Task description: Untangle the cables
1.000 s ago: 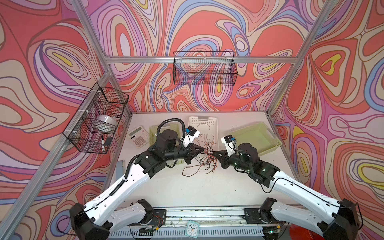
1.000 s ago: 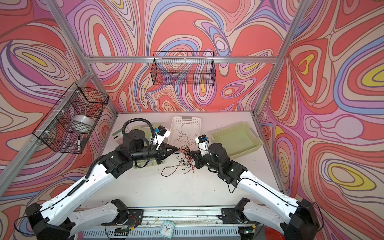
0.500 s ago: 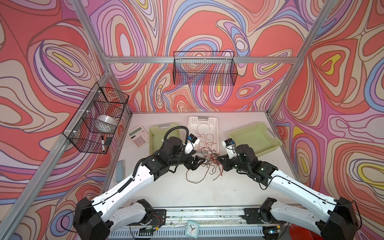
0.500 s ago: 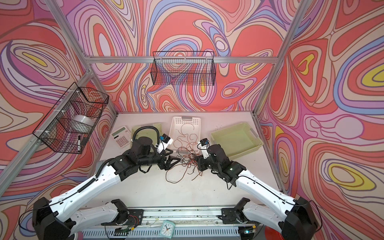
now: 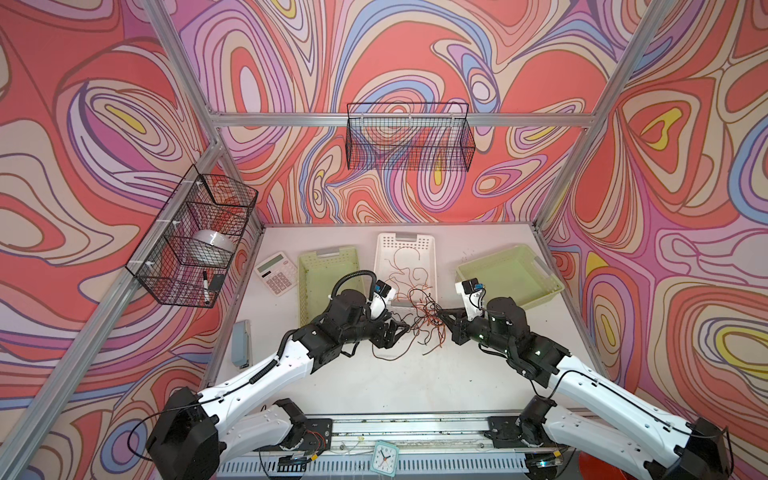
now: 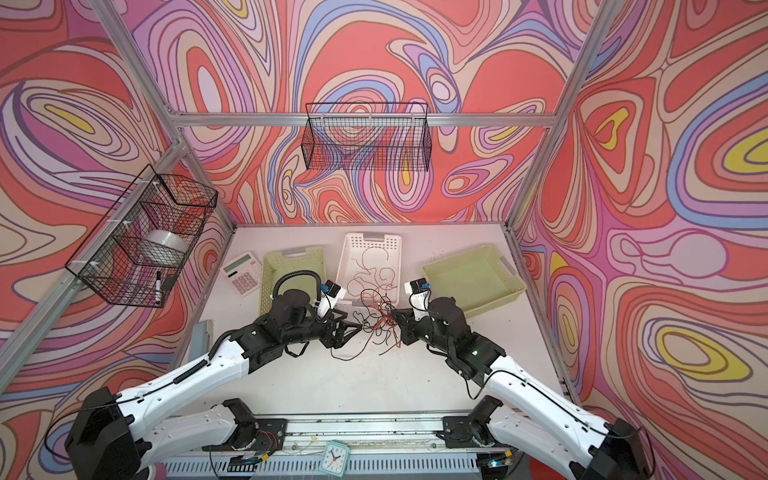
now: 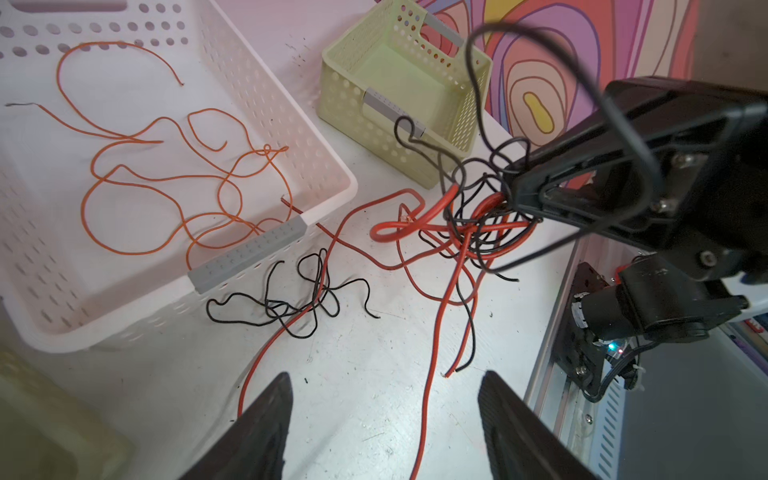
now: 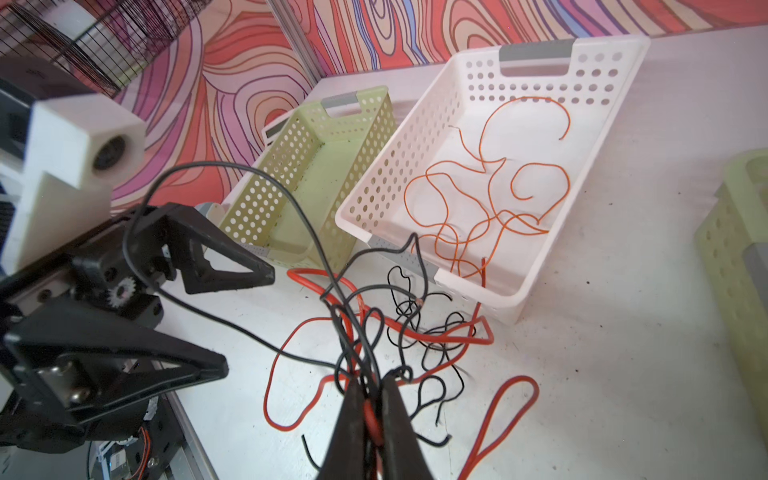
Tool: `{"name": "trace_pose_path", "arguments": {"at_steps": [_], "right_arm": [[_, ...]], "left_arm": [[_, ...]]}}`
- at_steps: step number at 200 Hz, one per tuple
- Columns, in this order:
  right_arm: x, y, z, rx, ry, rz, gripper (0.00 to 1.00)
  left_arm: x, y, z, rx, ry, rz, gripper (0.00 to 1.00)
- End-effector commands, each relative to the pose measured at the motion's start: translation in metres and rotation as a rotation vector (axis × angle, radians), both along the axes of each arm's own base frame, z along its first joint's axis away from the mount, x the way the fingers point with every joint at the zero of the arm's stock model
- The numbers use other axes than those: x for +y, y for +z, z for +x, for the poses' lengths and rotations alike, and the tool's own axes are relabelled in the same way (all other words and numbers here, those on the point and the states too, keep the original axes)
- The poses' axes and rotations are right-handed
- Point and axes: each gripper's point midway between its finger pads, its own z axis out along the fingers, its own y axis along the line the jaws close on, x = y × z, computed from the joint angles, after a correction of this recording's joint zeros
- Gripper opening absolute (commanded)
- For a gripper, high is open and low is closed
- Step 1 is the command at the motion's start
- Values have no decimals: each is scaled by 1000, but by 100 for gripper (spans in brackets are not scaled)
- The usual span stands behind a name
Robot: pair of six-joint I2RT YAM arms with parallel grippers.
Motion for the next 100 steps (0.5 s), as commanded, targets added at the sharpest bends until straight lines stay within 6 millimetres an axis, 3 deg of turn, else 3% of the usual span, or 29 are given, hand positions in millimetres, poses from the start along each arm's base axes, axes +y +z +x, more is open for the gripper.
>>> {"name": "trace_pose_path", "arguments": {"at_steps": [1, 33, 100], "right_arm": [[7, 15, 2, -39, 18, 69, 0], [9, 21, 6, -48, -3, 129, 0], [11, 24, 6, -50, -21, 249, 0]], "left_arm": [[-23, 17, 2, 29, -54, -139, 70], [-45, 22, 8, 49, -78, -219, 71], [-65, 27, 24, 65, -55, -330, 76]]}}
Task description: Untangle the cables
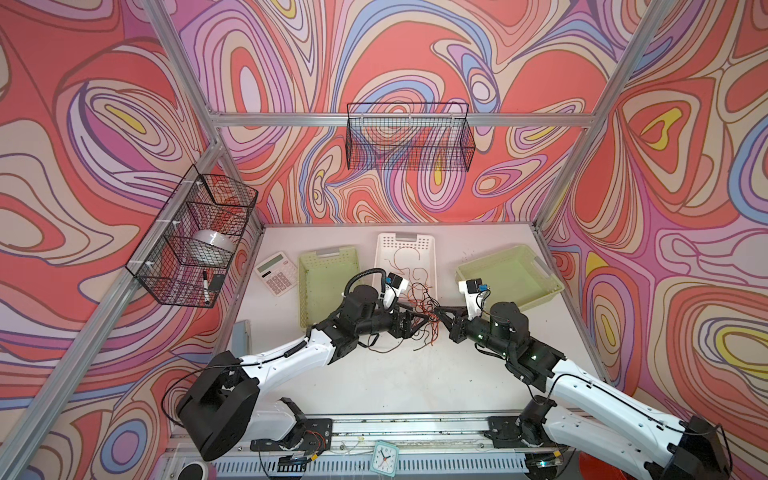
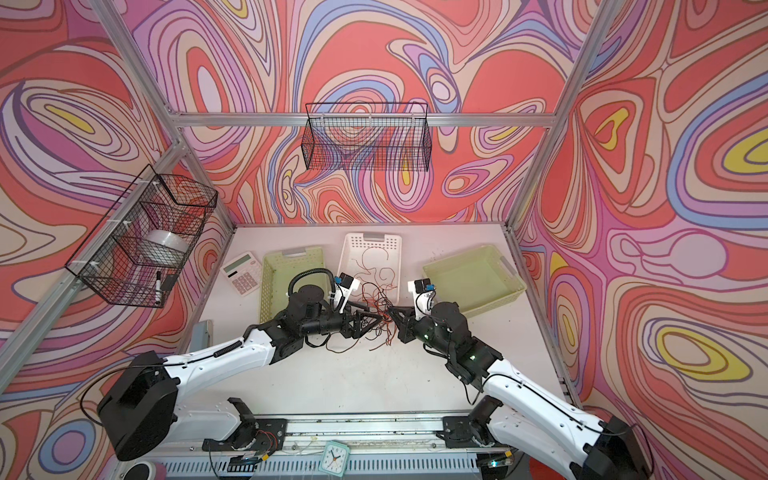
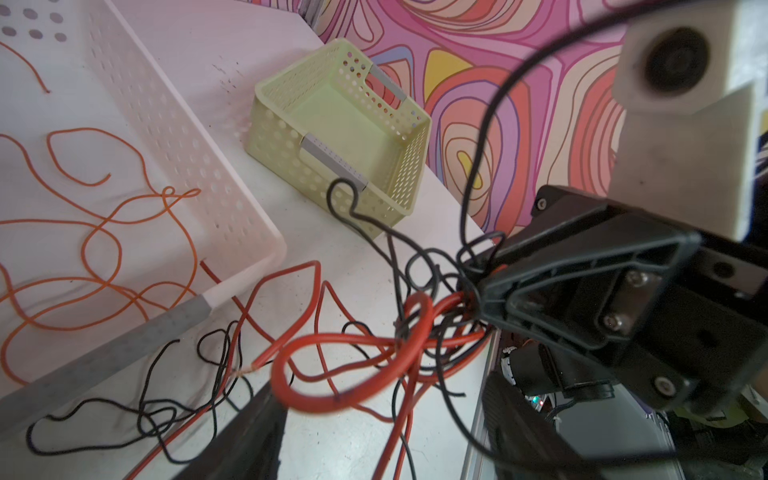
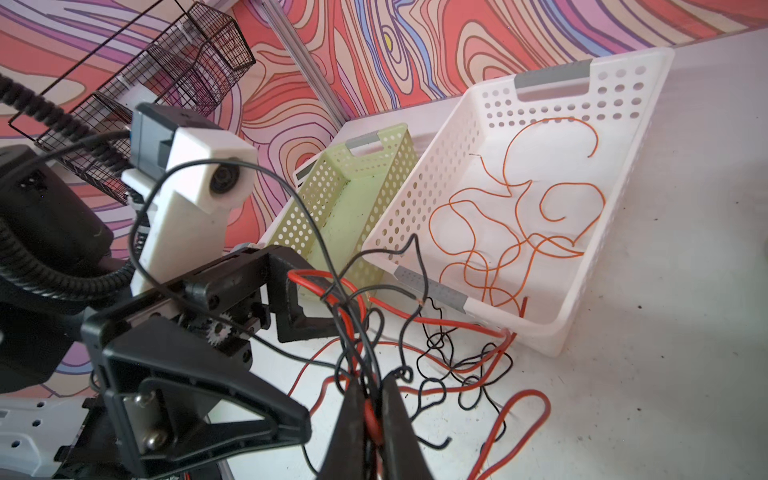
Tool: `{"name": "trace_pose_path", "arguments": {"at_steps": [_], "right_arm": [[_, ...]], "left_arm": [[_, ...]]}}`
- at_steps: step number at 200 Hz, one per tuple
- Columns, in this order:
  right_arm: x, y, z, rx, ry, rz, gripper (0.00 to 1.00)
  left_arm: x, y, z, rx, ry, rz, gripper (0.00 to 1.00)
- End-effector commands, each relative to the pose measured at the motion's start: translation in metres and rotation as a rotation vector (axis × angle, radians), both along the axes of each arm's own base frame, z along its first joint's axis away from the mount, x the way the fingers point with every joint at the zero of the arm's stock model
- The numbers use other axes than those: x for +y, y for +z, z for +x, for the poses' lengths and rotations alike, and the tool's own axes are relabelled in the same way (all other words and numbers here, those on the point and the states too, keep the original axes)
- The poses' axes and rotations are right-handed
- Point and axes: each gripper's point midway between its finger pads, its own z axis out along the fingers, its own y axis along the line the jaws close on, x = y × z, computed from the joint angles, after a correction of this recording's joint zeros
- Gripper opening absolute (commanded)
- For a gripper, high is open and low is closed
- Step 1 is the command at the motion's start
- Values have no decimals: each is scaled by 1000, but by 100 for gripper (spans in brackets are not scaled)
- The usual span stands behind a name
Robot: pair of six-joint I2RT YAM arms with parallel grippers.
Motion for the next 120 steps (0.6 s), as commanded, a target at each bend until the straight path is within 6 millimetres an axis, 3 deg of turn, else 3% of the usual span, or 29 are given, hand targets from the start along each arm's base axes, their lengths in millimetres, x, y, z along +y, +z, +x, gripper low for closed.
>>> {"name": "trace_pose_path", "arguments": {"at_steps": [1, 31, 55, 68, 78, 96, 108, 120], "right_arm": [[3, 16, 1, -38, 0, 88, 0], [-1, 20, 3, -58, -26, 103, 0], [-1, 20, 2, -61, -21, 97, 0], [2, 17, 1, -49, -6, 99, 0], [3, 14, 1, -41, -1, 101, 0], [0, 10, 5, -32, -34, 88, 0], [-4, 10, 9, -32, -63, 75, 24], [-5, 8, 11, -24, -70, 36, 30]], "left_arm": [[-13, 21, 6, -16, -9, -98, 76], [-20, 6, 7, 23, -36, -40, 67], [-19, 8, 8, 1, -27, -58, 52], [-21, 13, 10, -14, -30, -69, 40], [-24, 18, 10, -24, -41, -78, 20], [-27, 22, 9, -33, -64, -72, 0], [-28, 23, 7, -37, -80, -51, 0], [-28, 25, 3, -45, -102, -24, 0]]}}
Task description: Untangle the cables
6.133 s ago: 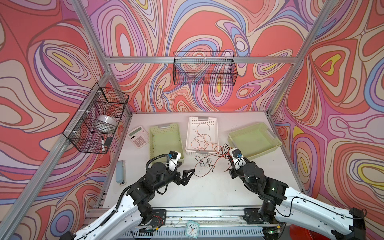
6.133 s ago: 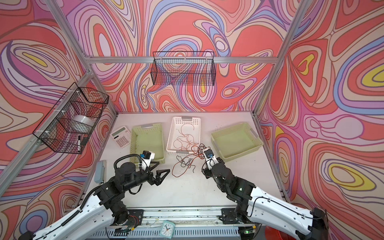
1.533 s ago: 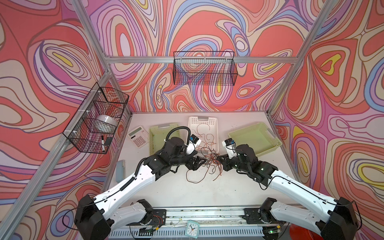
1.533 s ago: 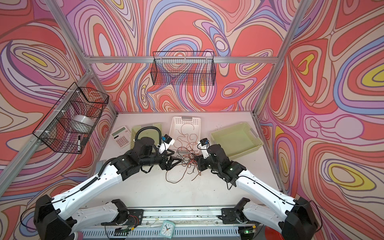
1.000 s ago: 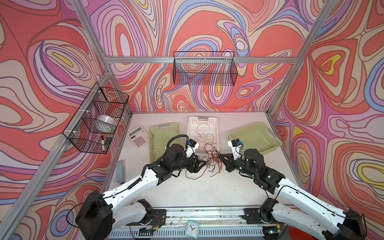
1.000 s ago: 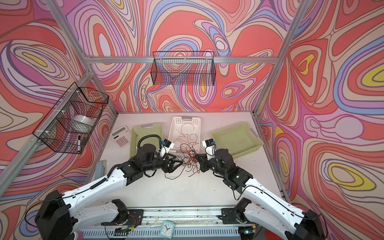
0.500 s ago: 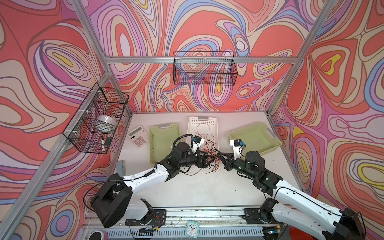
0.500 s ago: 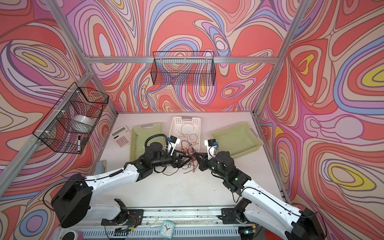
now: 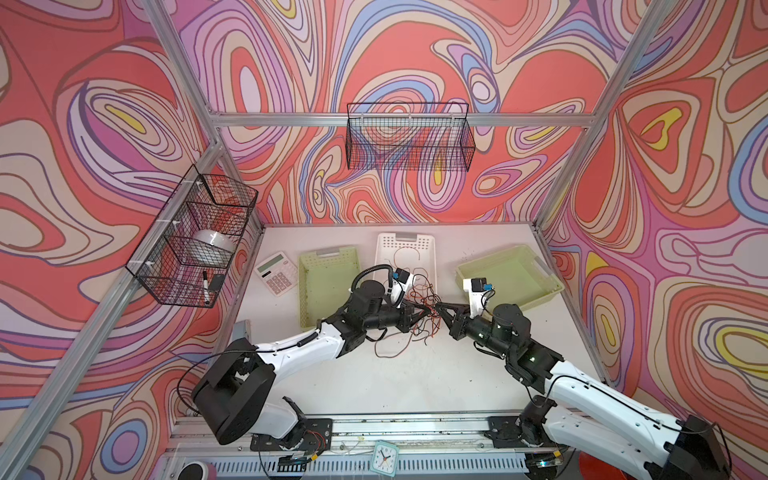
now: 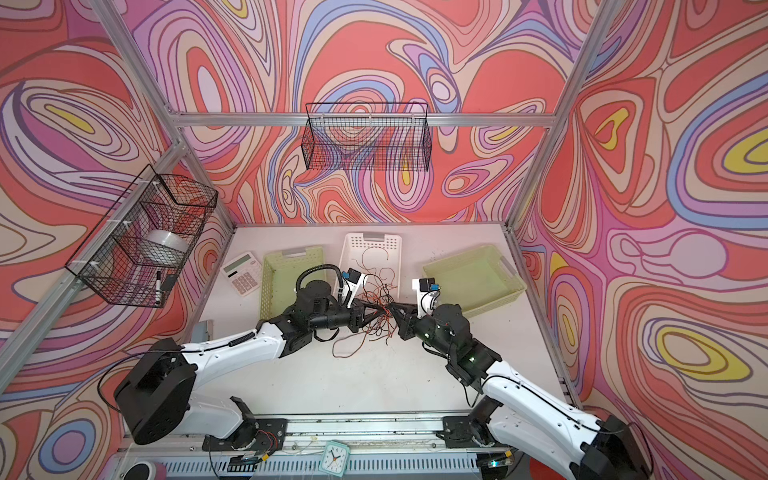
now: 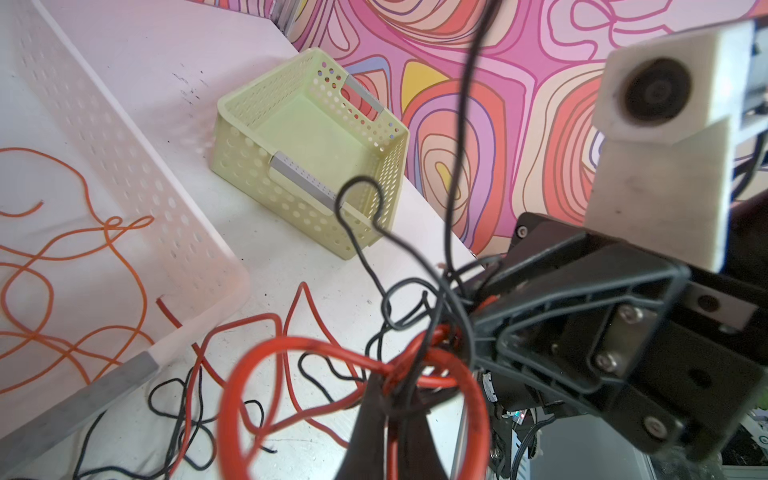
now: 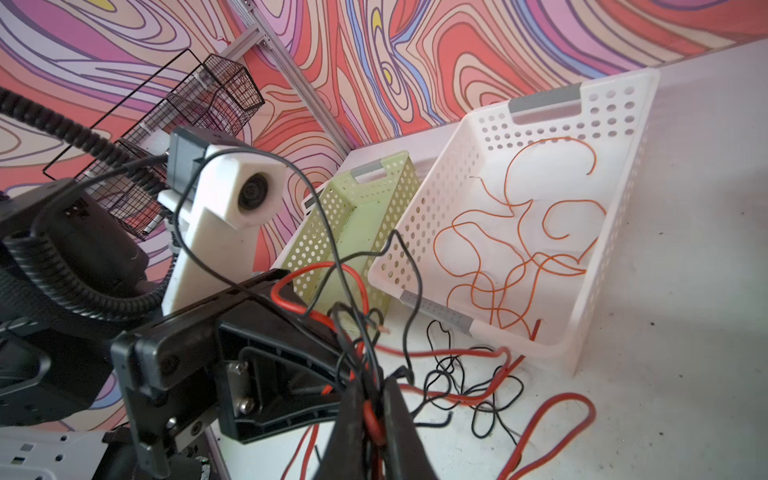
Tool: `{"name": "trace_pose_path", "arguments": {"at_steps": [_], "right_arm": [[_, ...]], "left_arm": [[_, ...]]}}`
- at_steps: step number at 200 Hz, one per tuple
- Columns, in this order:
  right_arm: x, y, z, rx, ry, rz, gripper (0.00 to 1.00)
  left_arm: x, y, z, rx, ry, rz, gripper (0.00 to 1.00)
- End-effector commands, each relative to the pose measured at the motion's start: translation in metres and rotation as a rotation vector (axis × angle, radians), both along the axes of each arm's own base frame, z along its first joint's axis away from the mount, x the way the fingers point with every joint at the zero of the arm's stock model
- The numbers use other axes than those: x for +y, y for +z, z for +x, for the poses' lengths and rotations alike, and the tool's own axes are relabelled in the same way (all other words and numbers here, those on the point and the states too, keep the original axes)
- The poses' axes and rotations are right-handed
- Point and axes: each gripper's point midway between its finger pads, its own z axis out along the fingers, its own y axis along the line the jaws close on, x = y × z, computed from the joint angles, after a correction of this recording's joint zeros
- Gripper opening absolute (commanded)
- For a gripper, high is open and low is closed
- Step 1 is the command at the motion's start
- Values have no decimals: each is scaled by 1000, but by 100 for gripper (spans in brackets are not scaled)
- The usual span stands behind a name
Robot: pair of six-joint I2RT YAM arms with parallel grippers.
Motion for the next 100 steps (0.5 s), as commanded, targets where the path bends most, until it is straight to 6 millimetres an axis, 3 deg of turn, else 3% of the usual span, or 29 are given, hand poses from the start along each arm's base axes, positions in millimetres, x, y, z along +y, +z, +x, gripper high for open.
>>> {"name": "trace_pose_path", "arguments": {"at_steps": [1, 27, 55, 76, 94, 100], "right_arm": [[-3, 2, 5, -3, -25, -31, 31], [0, -2, 9, 12, -15, -111, 36], [2, 0, 16, 11, -25, -138, 34], [0, 5, 17, 6, -44, -114, 26], [-3, 2, 18, 16, -60, -117, 1], [-5, -2, 18, 29, -67, -137, 0]], "left_arm": [[-7, 16, -4, -47, -50, 16, 0], [-6, 19, -14, -66, -98, 66, 0], [-5, 21, -25, -92, -162, 138, 0], [3, 18, -31, -114, -184, 213, 0], [10, 20, -36, -144, -196, 240, 0], [12, 22, -36, -152, -192, 244, 0]]}}
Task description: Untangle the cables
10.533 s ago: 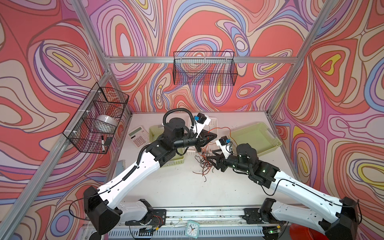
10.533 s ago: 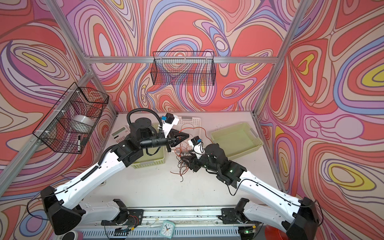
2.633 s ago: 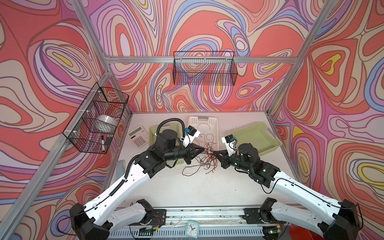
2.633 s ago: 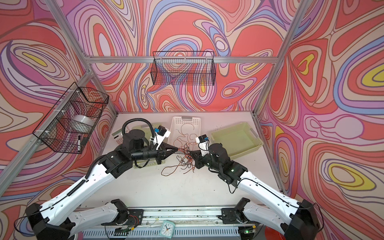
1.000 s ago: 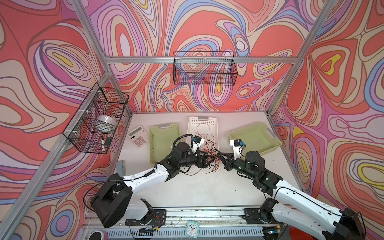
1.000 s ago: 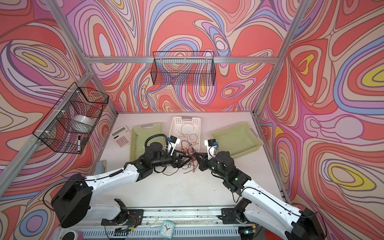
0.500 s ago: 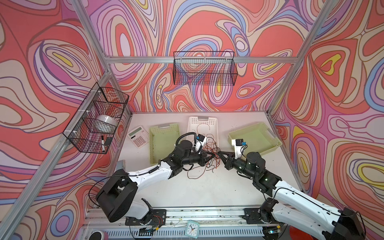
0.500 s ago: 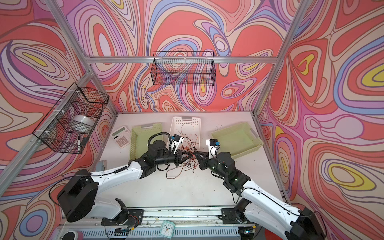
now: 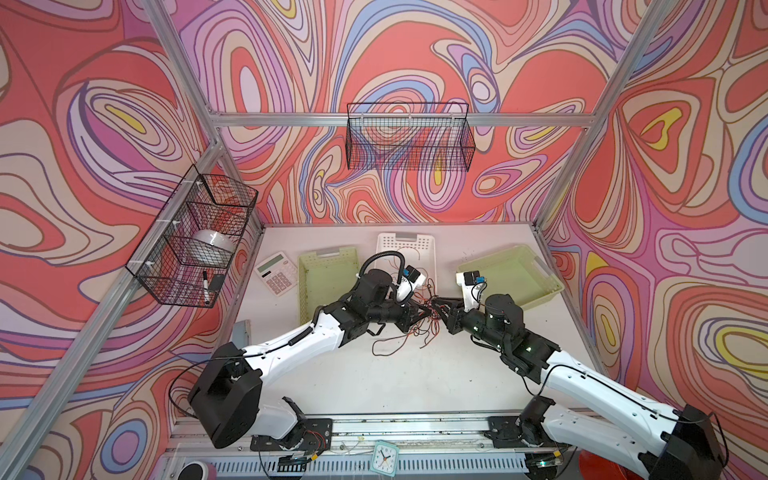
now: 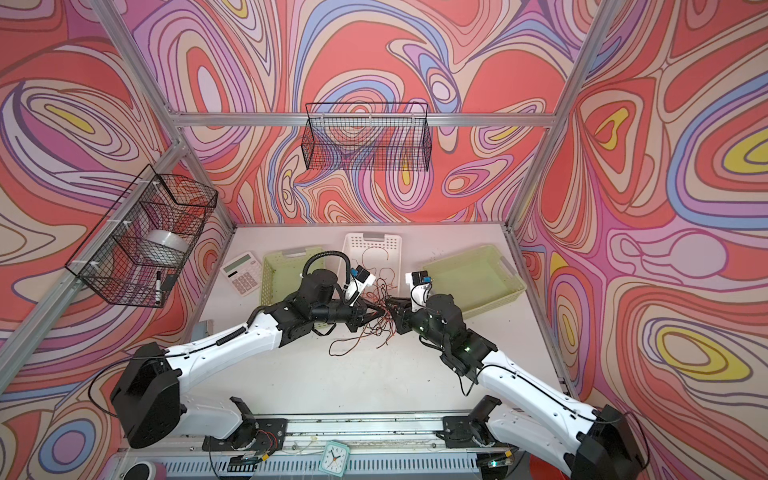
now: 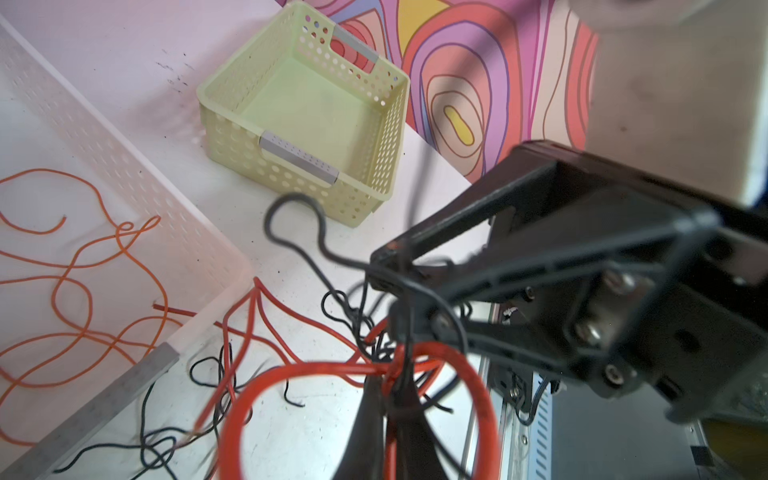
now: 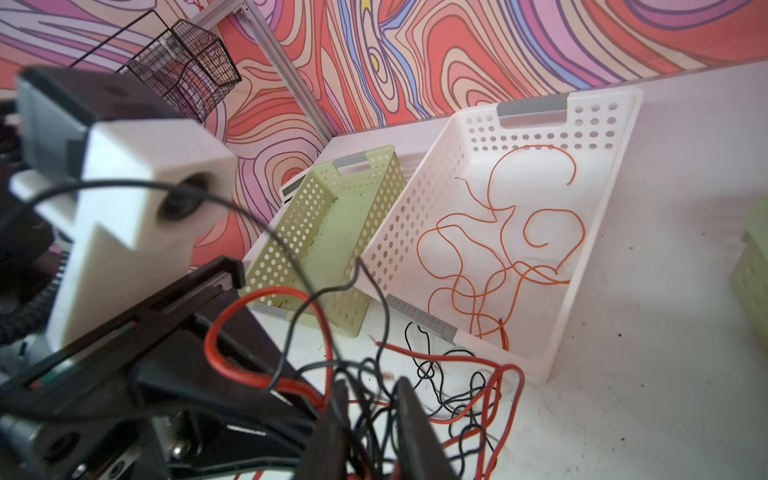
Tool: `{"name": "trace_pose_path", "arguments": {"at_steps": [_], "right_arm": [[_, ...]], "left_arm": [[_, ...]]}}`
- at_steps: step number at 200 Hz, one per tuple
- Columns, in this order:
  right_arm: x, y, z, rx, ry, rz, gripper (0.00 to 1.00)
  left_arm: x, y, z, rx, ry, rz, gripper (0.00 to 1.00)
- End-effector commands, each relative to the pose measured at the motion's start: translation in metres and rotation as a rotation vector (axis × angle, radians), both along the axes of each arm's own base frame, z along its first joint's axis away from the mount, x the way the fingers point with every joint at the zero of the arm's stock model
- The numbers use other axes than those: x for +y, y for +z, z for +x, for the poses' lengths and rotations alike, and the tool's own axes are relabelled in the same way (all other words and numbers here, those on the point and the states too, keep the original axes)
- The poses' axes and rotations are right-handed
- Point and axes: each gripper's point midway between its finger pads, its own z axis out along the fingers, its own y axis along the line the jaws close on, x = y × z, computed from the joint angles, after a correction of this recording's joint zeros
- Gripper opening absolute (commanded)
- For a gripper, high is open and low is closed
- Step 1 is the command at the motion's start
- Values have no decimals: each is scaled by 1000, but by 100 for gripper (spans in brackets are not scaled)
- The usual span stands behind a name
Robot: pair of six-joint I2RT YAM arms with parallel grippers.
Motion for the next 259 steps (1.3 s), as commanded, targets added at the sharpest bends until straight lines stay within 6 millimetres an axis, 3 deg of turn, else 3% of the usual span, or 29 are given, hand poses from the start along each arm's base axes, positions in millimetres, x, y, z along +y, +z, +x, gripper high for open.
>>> {"name": "trace_pose_path", "arguments": {"at_steps": [1, 23, 82, 128, 138, 166, 179, 197, 209, 231, 259], "right_arm": [[-10, -4, 6, 8, -57, -45, 0], [-24, -15, 9, 42, -115, -150, 0], [-104, -2, 16, 1, -495, -288, 0], [-150, 4, 5, -25, -672, -385, 0], [-148, 3, 3, -27, -651, -371, 0], [-116, -8, -1, -15, -467, -321, 0], [-112, -15, -2, 15, -444, -340, 0], [-130, -23, -5, 60, -509, -427, 0], [-154, -32, -12, 114, -615, -490, 0], [-179, -38, -25, 157, -718, -495, 0], [-184, -45, -33, 186, -744, -443, 0]], "left_arm": [[9, 13, -20, -64, -78, 45, 0], [15, 18, -22, -95, -74, 62, 0], [44, 5, -37, -102, -65, 178, 0], [72, -2, -38, -133, -3, 258, 0], [76, 1, -37, -143, 11, 246, 0], [71, 9, -36, -150, 3, 196, 0], [69, 9, -35, -139, 0, 198, 0], [73, 8, -35, -147, 5, 232, 0], [80, 8, -34, -170, 20, 253, 0], [98, 16, -28, -198, 82, 259, 0], [123, 23, -16, -209, 176, 259, 0]]}}
